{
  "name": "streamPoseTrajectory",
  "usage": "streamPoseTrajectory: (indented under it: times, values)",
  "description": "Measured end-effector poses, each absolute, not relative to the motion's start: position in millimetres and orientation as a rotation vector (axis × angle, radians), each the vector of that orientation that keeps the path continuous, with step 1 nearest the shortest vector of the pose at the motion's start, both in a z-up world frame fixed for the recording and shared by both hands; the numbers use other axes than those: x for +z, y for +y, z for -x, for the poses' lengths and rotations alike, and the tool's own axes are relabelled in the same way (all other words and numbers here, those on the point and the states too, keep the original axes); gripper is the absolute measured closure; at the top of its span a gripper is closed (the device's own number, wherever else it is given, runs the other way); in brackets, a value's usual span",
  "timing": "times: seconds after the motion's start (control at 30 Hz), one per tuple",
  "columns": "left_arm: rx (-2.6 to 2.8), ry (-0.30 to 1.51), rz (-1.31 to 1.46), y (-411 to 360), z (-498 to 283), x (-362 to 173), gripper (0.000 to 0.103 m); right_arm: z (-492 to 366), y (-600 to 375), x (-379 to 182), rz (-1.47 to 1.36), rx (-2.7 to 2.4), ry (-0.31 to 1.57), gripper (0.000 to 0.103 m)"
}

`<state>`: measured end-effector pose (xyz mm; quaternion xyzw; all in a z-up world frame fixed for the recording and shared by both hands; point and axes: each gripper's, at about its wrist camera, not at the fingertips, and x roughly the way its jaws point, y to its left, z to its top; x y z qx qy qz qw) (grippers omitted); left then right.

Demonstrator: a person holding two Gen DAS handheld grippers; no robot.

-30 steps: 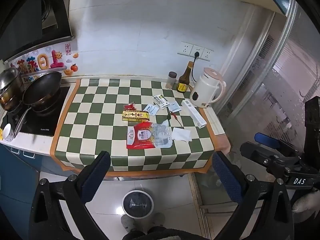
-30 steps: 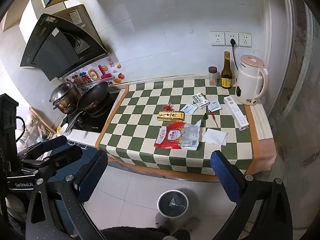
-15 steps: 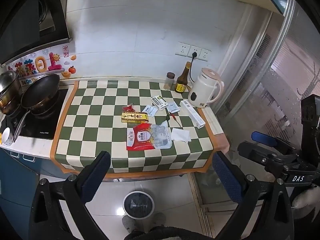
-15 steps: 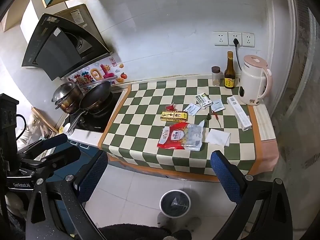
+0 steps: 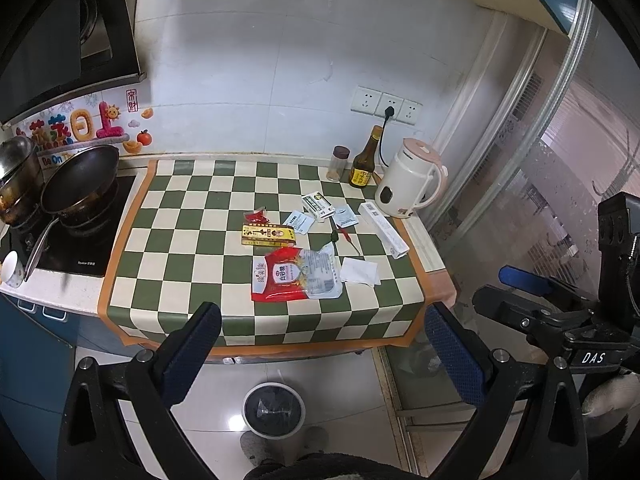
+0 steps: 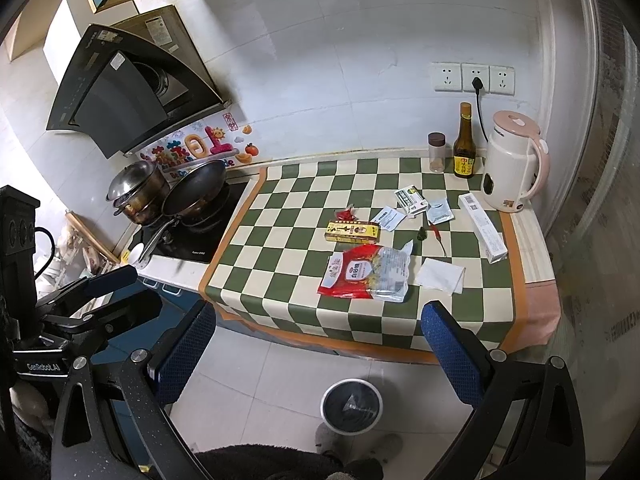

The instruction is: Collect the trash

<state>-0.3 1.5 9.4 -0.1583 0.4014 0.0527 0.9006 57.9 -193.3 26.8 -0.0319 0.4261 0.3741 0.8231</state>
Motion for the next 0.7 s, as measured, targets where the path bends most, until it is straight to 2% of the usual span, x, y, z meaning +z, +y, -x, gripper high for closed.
streamPoseTrajectory:
  times: [0.7]
  values:
    - [0.098,0.827,0.338,0,-2,9,0.000,-49,-187,25,0.067,0.815,0.919,0.000]
